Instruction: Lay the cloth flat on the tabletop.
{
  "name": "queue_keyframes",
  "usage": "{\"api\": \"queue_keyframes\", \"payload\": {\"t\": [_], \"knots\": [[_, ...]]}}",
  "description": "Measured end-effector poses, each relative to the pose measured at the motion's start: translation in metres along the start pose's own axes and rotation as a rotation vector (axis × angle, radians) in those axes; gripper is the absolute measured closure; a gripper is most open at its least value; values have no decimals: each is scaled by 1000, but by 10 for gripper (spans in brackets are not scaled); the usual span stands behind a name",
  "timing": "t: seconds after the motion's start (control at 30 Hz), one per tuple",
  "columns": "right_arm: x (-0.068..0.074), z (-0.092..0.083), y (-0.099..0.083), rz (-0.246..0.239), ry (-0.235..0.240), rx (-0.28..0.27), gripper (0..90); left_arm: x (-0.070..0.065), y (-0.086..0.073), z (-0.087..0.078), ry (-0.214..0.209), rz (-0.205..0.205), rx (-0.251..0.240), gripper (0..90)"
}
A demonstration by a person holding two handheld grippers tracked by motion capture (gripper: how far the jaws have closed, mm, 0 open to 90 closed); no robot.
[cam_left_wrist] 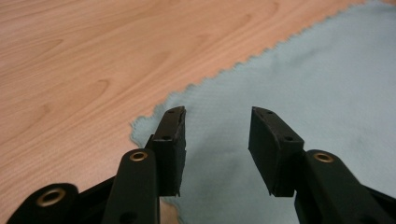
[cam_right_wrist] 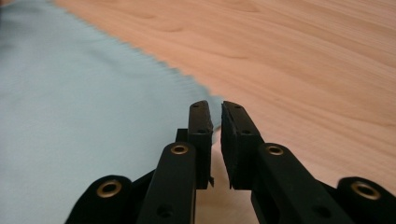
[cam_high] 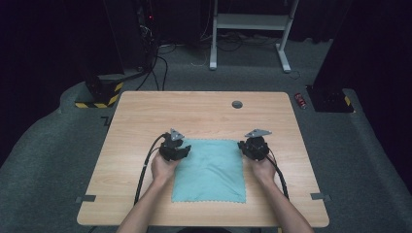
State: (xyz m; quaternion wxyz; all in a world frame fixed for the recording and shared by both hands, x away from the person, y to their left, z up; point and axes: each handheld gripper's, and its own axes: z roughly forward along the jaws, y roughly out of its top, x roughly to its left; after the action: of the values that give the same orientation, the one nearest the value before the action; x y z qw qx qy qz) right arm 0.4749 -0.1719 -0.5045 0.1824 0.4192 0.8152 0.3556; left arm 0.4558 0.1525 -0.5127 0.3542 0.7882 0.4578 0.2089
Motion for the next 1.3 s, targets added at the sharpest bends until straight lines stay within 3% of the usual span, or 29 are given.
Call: {"api": "queue_keyframes", "payload": {"t": [0.13,0.2,0.33,0.5,0.67,0.73,0.83,0.93,1.07,1.13,1.2,1.3], "knots": [[-12,13,3,58,-27,-12,816,10,-5,7,9,-32,15,571],[-11,18,1,56,-33,-5,795,12,-5,7,28,-30,22,572],[-10,24,1,69,-33,-33,783,14,-6,6,24,-27,24,560],[-11,31,10,78,-29,-9,767,14,-6,6,29,-25,23,557],[-5,34,11,37,-32,15,850,14,-6,6,30,-26,24,549],[-2,33,11,-1,-39,26,899,15,-6,6,31,-20,24,544],[1,35,13,-27,-85,29,900,16,-6,7,31,-23,19,523],[-7,39,22,-23,-143,59,900,17,-6,7,41,-29,17,510],[-16,40,28,-21,-161,56,900,19,-6,7,39,-41,16,485],[-17,37,27,8,-130,50,900,18,-6,6,64,-29,17,494],[-16,31,25,30,-65,15,874,18,-6,4,65,-9,16,509],[-9,27,24,19,-8,9,806,18,-5,3,67,-13,13,509]]}}
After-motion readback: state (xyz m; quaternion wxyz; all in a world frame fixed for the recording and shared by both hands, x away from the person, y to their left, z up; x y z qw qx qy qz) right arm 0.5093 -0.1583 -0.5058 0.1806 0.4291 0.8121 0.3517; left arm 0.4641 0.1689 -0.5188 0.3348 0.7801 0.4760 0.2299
